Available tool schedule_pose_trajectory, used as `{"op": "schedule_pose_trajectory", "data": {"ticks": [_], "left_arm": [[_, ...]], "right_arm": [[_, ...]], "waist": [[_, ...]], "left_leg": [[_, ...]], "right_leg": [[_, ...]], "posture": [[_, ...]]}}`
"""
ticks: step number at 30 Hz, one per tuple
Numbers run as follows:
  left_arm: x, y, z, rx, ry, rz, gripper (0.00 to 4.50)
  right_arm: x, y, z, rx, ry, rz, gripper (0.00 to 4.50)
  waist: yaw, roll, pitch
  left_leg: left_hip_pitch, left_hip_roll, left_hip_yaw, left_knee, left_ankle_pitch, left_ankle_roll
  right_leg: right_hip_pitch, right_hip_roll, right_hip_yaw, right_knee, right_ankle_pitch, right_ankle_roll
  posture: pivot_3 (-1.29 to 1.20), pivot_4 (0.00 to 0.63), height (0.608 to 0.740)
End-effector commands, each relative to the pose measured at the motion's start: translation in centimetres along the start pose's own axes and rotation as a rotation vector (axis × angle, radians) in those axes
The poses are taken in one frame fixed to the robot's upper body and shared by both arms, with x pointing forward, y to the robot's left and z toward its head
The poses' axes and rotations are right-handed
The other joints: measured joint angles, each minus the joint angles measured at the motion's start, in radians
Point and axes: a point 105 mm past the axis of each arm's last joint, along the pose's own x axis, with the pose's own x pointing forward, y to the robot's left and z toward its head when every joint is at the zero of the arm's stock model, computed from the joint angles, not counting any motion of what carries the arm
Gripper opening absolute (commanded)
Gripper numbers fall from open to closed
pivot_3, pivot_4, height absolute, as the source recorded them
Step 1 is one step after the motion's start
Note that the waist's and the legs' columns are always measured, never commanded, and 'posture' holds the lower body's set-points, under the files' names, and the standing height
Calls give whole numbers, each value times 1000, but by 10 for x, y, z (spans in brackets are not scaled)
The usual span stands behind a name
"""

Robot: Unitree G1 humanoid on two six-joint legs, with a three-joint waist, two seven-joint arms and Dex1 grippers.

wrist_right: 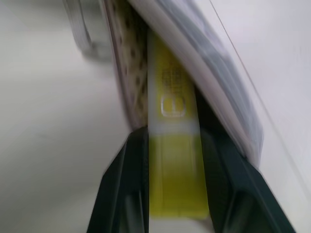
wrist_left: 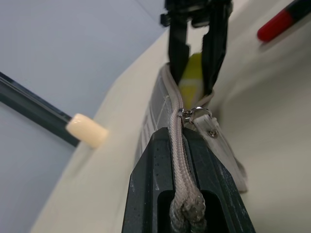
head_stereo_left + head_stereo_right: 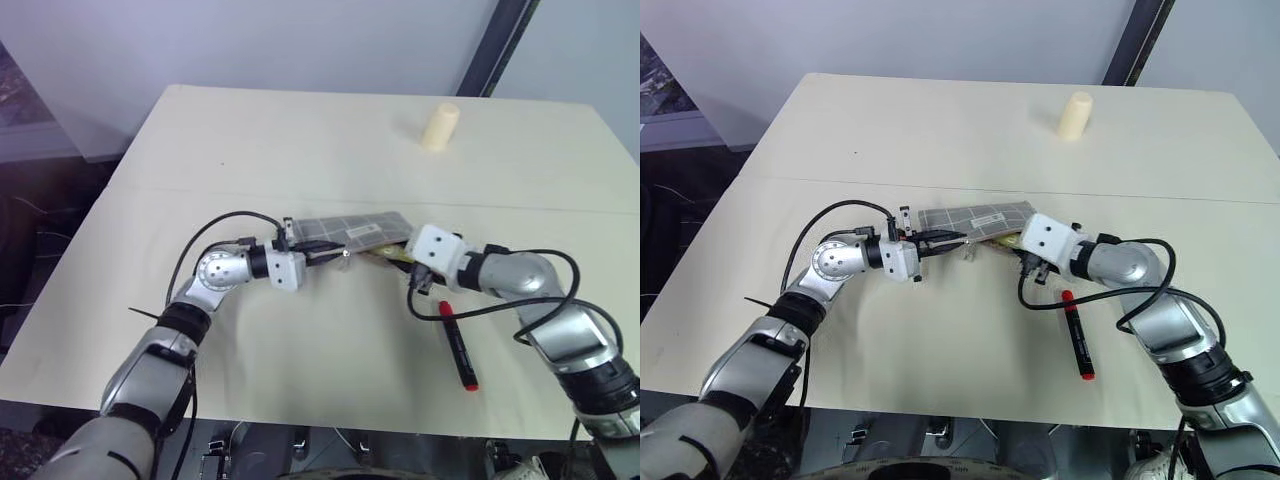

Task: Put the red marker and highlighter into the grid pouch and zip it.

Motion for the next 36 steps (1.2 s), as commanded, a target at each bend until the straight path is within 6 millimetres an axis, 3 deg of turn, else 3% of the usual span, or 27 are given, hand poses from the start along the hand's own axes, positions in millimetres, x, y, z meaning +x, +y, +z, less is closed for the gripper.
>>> {"op": "schedule_pose_trajectory", "data": {"ticks": [1, 8, 15, 19, 25, 28, 31, 36], "left_arm": [[-1, 10, 12, -12, -63, 16, 0], [-7, 11, 4, 26, -15, -2, 0], [-7, 8, 3, 21, -7, 18, 0], [-7, 6, 2, 19, -1, 20, 0], [-13, 4, -2, 11, 22, 23, 0], [-13, 1, -4, 7, 27, 20, 0], [-10, 0, -4, 1, 21, 19, 0], [-3, -1, -4, -2, 4, 1, 0]], "right_arm": [[2, 1, 22, -189, -87, 0, 887], [0, -8, 11, -365, -68, -39, 887], [-19, -12, 18, -246, -146, -88, 4416], [-35, -4, 25, -99, -201, -106, 4416], [-57, 23, 38, 319, -330, -243, 4416], [-64, 23, 17, 392, -194, -471, 4416], [-72, 36, -10, 503, -30, -601, 4416], [-89, 71, -37, 612, 159, -552, 4416]], "waist": [[4, 0, 0], [2, 0, 0], [3, 0, 0], [4, 0, 0], [4, 0, -1], [3, 0, -1], [5, 0, -1], [4, 1, -2]], "left_leg": [[0, 0, 0, 0, 0, 0], [1, -1, 0, 5, 0, 0], [1, 0, 0, 4, 1, -1], [1, 0, -1, 4, 0, 0], [1, 0, -1, 3, 0, 0], [2, 0, -1, 3, 0, 0], [5, 0, -1, 3, 0, 0], [7, 0, -1, 3, 0, 0]], "right_leg": [[0, 0, 0, 0, 0, 0], [2, 1, 0, 0, 1, -1], [2, 2, 0, 1, 2, -1], [3, 1, 0, 1, 2, -1], [6, 2, 0, 1, 2, -1], [5, 2, 0, 2, 2, -1], [5, 2, 0, 2, 2, -2], [6, 2, 0, 2, 2, -3]], "posture": [[0, 150, 740], [0, 150, 740], [0, 150, 740], [0, 150, 740], [0, 150, 740], [0, 150, 740], [0, 150, 740], [0, 150, 740]]}}
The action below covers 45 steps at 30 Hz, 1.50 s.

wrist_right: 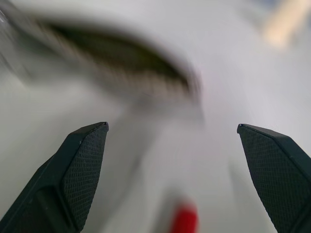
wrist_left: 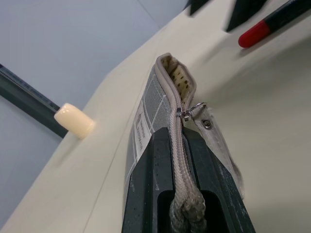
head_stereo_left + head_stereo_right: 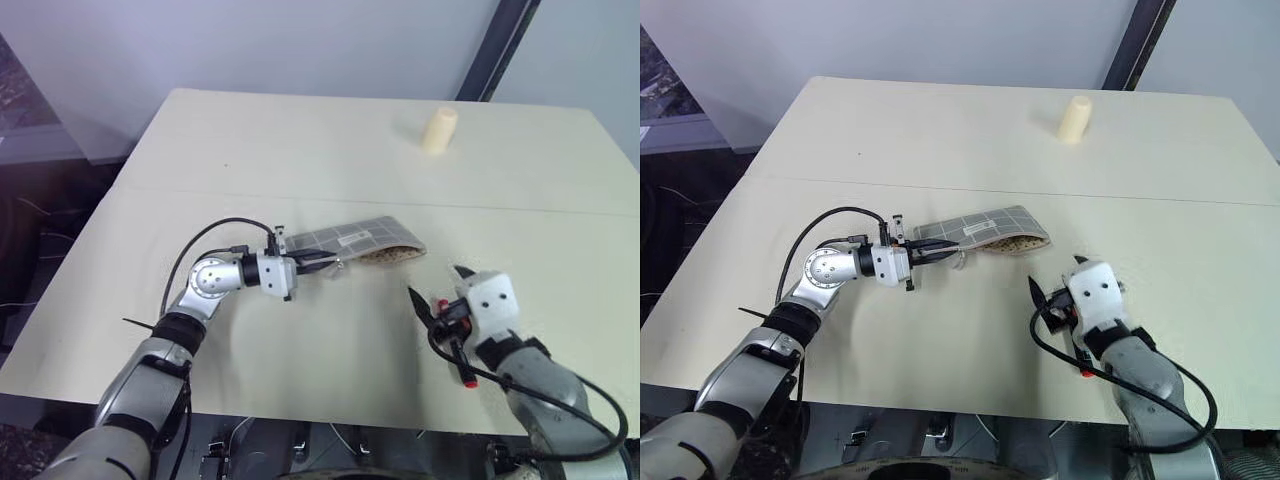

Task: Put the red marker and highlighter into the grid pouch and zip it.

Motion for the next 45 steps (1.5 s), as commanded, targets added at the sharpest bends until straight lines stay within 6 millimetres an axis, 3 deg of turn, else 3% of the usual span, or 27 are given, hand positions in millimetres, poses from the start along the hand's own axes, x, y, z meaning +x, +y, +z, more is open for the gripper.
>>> {"op": "schedule_pose_trajectory", "data": {"ticks": [1, 8, 12, 15, 17, 18, 19, 30, 35, 42, 45], "left_arm": [[4, 10, 6, 38, -29, 11, 0], [9, 13, 6, 43, -38, 13, 0], [9, 11, 7, 41, -41, 17, 0], [8, 10, 7, 40, -39, 21, 0], [9, 9, 7, 42, -39, 20, 0], [9, 9, 7, 42, -38, 20, 0], [9, 9, 7, 46, -39, 18, 0], [25, 8, 21, 83, -107, 8, 0], [30, 7, 24, 93, -118, -6, 0], [40, 8, 35, 113, -167, -26, 0], [43, 8, 37, 84, -186, -33, 0]], "right_arm": [[-19, 3, -3, 18, 44, 31, 4416], [-38, 5, -51, 107, 298, 46, 4416], [-31, 5, -46, 171, 288, 59, 2638], [-22, 3, -28, 164, 209, 115, 1221], [-15, 1, -5, 58, 101, 164, 944], [-13, 2, 2, 13, 68, 189, 425], [-12, 2, 6, -33, 54, 201, 316], [23, -9, 29, -238, -19, 190, 316], [32, -5, 34, -304, -36, 239, 316], [48, 15, 50, -668, -124, 376, 316], [62, 14, 57, -843, -169, 377, 316]], "waist": [[-1, 0, 0], [-3, -1, -1], [-3, -3, -2], [-2, -4, -2], [-5, -3, -2], [-5, -4, -2], [-5, -4, -2], [-3, -5, -1], [-2, -5, -1], [-2, -5, -1], [-3, -5, -1]], "left_leg": [[0, 0, 0, 0, 0, 0], [7, 1, 0, 0, 0, 0], [10, 1, 0, -1, 0, 0], [10, 1, 0, -1, 0, 0], [10, 1, 0, -1, 0, 0], [10, 1, 1, -1, 0, 1], [10, 1, 2, -1, 0, 1], [9, 2, 1, -1, 0, 1], [9, 3, 1, -2, 0, 1], [8, 3, 1, -2, 0, 1], [9, 3, 1, -2, 0, 1]], "right_leg": [[0, 0, 0, 0, 0, 0], [7, 0, 0, 0, -1, -2], [10, 0, 0, -1, -2, -3], [10, 0, 0, -2, -2, -3], [10, 0, 0, -2, -2, -3], [10, 0, 0, -2, -2, -3], [9, -1, 0, -2, -2, -2], [9, -1, -3, -4, -1, -1], [8, -1, -3, -4, -1, -1], [9, -1, -3, -4, -2, -2], [8, -1, -3, -4, -2, -2]], "posture": [[0, 150, 740], [0, 150, 740], [0, 150, 740], [0, 150, 740], [0, 150, 740], [0, 150, 740], [0, 150, 740], [0, 150, 740], [0, 150, 740], [0, 150, 740], [0, 150, 740]]}}
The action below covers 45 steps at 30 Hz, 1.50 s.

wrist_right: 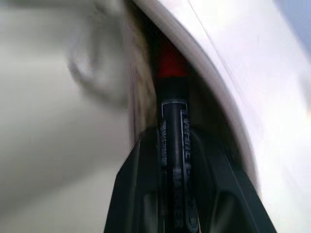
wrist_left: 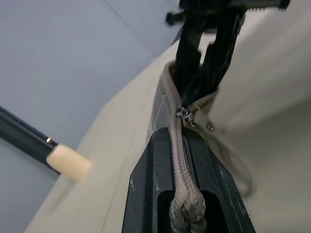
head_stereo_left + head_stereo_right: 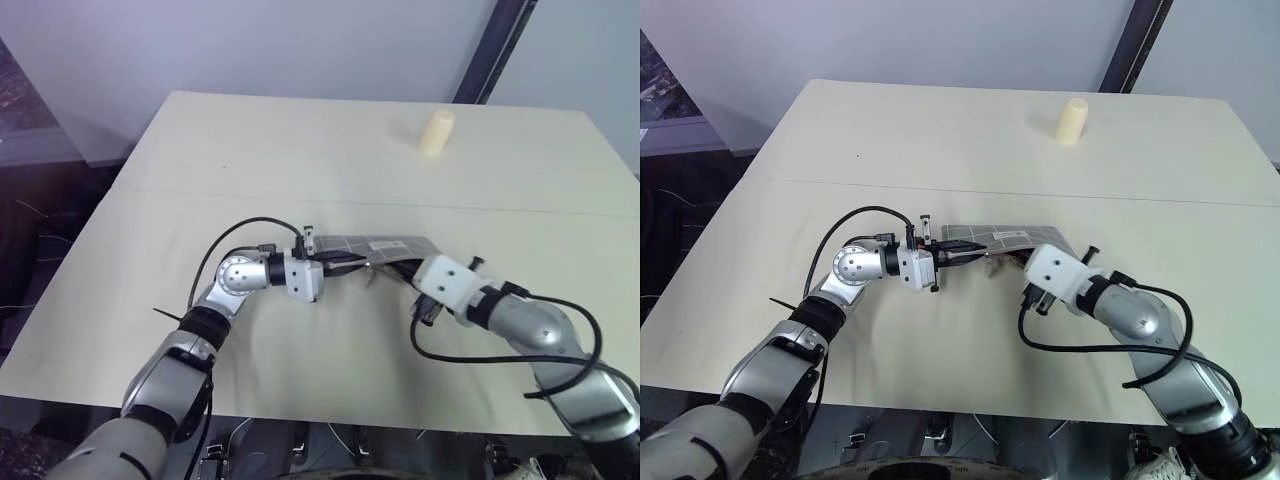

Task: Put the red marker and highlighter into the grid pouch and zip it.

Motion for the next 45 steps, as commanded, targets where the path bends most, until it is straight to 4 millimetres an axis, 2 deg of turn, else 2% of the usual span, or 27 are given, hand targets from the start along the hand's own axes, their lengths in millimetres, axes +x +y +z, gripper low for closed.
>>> {"op": "schedule_pose_trajectory", "data": {"ticks": [1, 5, 9, 13, 16, 17, 19, 23, 25, 29, 31, 33, 36, 38, 39, 42, 45], "left_arm": [[8, 11, 12, 5, -67, 18, 0], [12, 16, 14, -32, -84, 38, 0], [11, 19, 10, -54, -65, 39, 0], [7, 19, 4, -76, -33, 64, 0], [4, 18, 0, -105, -15, 79, 0], [3, 17, -4, -122, 2, 72, 0], [4, 13, -7, -139, 18, 49, 0], [7, 12, -8, -140, 22, 35, 0], [8, 14, -10, -128, 35, 44, 0], [13, 25, -9, -151, 30, 105, 0], [18, 33, -3, -178, -4, 143, 0], [20, 37, 3, -169, -28, 149, 0], [19, 33, 8, -125, -33, 114, 0], [18, 30, 9, -137, -37, 108, 0], [17, 29, 9, -155, -39, 113, 0], [15, 10, 11, -124, -35, 42, 0], [14, 2, 12, -103, -35, 13, 0]], "right_arm": [[9, -10, 7, -207, -36, -12, 316], [12, 1, 9, -296, -98, 64, 316], [6, -17, 18, -257, -173, -22, 2278], [-13, -32, 38, -93, -287, -97, 4336], [-30, -19, 53, 86, -372, -19, 4336], [-35, -16, 64, 230, -436, 0, 4336], [-41, -13, 74, 360, -493, 26, 4336], [-42, -17, 72, 402, -477, 3, 4336], [-41, -10, 72, 453, -475, 38, 4336], [-46, 32, 75, 576, -435, 241, 4336], [-45, 50, 61, 619, -337, 307, 4336], [-42, 57, 49, 662, -275, 309, 4336], [-28, 52, 25, 630, -169, 204, 4336], [-21, 43, 12, 674, -130, 139, 4336], [-20, 40, 11, 673, -134, 124, 4336], [-16, 18, 21, 781, -236, 72, 4336], [-15, 16, 22, 846, -251, 75, 4336]], "waist": [[0, 0, 0], [2, 0, 0], [2, 0, 0], [1, 0, 0], [2, 0, 0], [1, 0, 0], [-1, 0, 0], [1, 0, 0], [1, 0, 0], [4, 0, 0], [1, 0, 0], [1, -1, 0], [-2, -1, 0], [-1, -1, 0], [-1, -1, 0], [-1, 0, 0], [4, 0, 0]], "left_leg": [[0, 0, 0, 0, 0, 0], [0, 0, 0, 0, 0, 0], [0, -1, 0, 0, 0, 0], [0, 0, 0, 0, 0, 0], [0, 0, -1, 0, 0, 0], [0, 0, -1, 0, 0, 0], [0, 0, -1, -1, 0, 1], [0, 0, -1, 0, -1, 1], [0, 0, -1, 0, -1, 1], [0, 0, -1, 0, -1, 1], [0, 0, -1, -1, -1, 1], [-1, 0, 0, 0, -1, 1], [-1, 0, 0, 0, -1, 1], [-1, 0, 0, 0, -1, 1], [-1, 0, 0, 0, -1, 1], [-1, 0, 0, -2, -1, 1], [-1, 0, 0, -2, -1, 1]], "right_leg": [[0, 0, 0, 0, 0, 0], [0, 0, 0, 0, 1, 2], [0, 0, 0, 0, 2, 3], [0, 0, 0, 0, 2, 3], [0, 0, 0, 0, 2, 3], [0, 0, 0, 0, 2, 3], [0, 0, 0, 0, 2, 3], [1, 0, 0, 0, 0, 0], [1, 0, 0, 0, 0, -1], [1, -1, 0, 0, 0, -1], [0, -1, 0, 0, 0, 0], [1, -1, 0, -1, 1, 1], [1, -1, 1, -2, 0, 0], [1, -1, 0, -2, 0, 0], [0, -1, 0, -1, 0, -1], [0, 0, 0, -1, 0, -1], [-1, 0, 0, -1, 0, 0]], "posture": [[0, 150, 740], [0, 150, 740], [0, 150, 740], [0, 150, 740], [0, 150, 740], [0, 150, 740], [0, 150, 740], [0, 150, 740], [0, 150, 740], [0, 150, 740], [0, 150, 740], [0, 150, 740], [0, 150, 740], [0, 150, 740], [0, 150, 740], [0, 150, 740], [0, 150, 740]]}}
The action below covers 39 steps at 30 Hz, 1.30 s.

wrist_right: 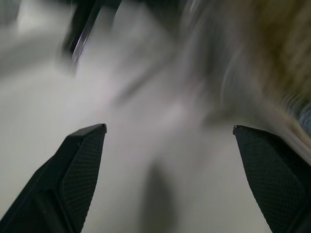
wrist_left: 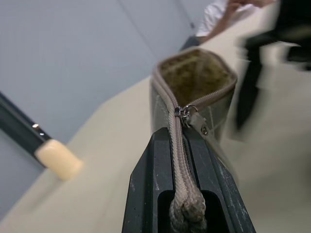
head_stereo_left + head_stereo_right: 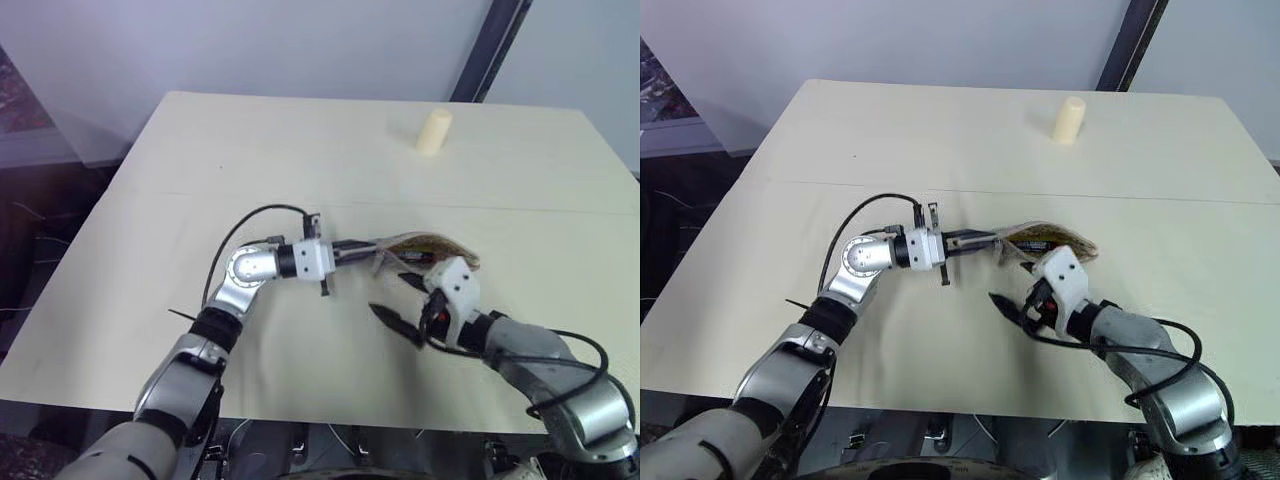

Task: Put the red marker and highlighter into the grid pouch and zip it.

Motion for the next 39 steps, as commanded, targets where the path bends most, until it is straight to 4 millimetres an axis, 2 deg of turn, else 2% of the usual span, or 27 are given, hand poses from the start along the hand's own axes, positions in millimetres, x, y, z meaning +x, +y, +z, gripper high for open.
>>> {"op": "schedule_pose_trajectory", "data": {"ticks": [1, 9, 12, 15, 20, 22, 24, 26, 35, 39], "left_arm": [[3, -1, 9, 69, -29, -28, 0], [2, -3, 6, 116, -17, -32, 0], [4, -4, 7, 125, -23, -37, 0], [4, -4, 7, 128, -24, -37, 0], [4, -4, 7, 134, -20, -35, 0], [4, -4, 6, 136, -18, -34, 0], [3, -3, 5, 137, -11, -26, 0], [0, -2, 3, 133, 1, -24, 0], [-16, 9, -11, -10, 60, -2, 0], [-17, 16, -11, -80, 49, 27, 0]], "right_arm": [[-2, -1, 10, 50, -47, 0, 4336], [11, 18, 5, 134, -43, 92, 4336], [18, 18, 8, 174, -74, 93, 4336], [22, 15, 11, 206, -90, 86, 3537], [24, 17, 11, 230, -98, 95, 936], [23, 16, 10, 224, -92, 90, 32], [17, 9, 1, 193, -48, 63, 32], [5, -7, -6, 175, -13, -5, 32], [-73, -76, -38, 35, 191, -258, 32], [-81, -83, -37, -4, 206, -278, 32]], "waist": [[3, 0, 0], [-1, 0, 0], [-2, 0, 0], [-2, 0, 0], [-2, 0, 0], [-1, 0, 0], [-1, 0, 0], [1, 0, 0], [-1, 0, 0], [-3, 0, 0]], "left_leg": [[0, 0, 0, 0, 0, 0], [-1, -1, 0, 0, 0, 1], [-1, 0, 0, -1, 0, 1], [-1, 0, 0, -1, 0, 1], [-1, -1, 0, -1, 0, 1], [-2, -1, 0, -1, 0, 1], [-2, -1, 0, -1, 0, 1], [-2, -1, 0, -1, 0, 1], [-2, -1, 0, -1, 0, 1], [-2, 0, 0, -1, 0, 1]], "right_leg": [[0, 0, 0, 0, 0, 0], [-1, 0, 0, -2, 0, 0], [-2, 0, 0, -1, 0, 0], [-2, 0, 0, 0, 0, 0], [-2, 0, 0, -1, 0, 0], [-2, 0, 0, -1, 1, 1], [-2, 0, 0, -1, 1, 2], [-2, 0, 0, -1, 1, 1], [-1, 0, 0, -2, 0, 1], [-1, 0, 0, -2, 0, 0]], "posture": [[0, 150, 740], [0, 150, 740], [0, 150, 740], [0, 150, 740], [0, 150, 740], [0, 150, 740], [0, 150, 740], [0, 150, 740], [0, 150, 740], [0, 150, 740]]}}
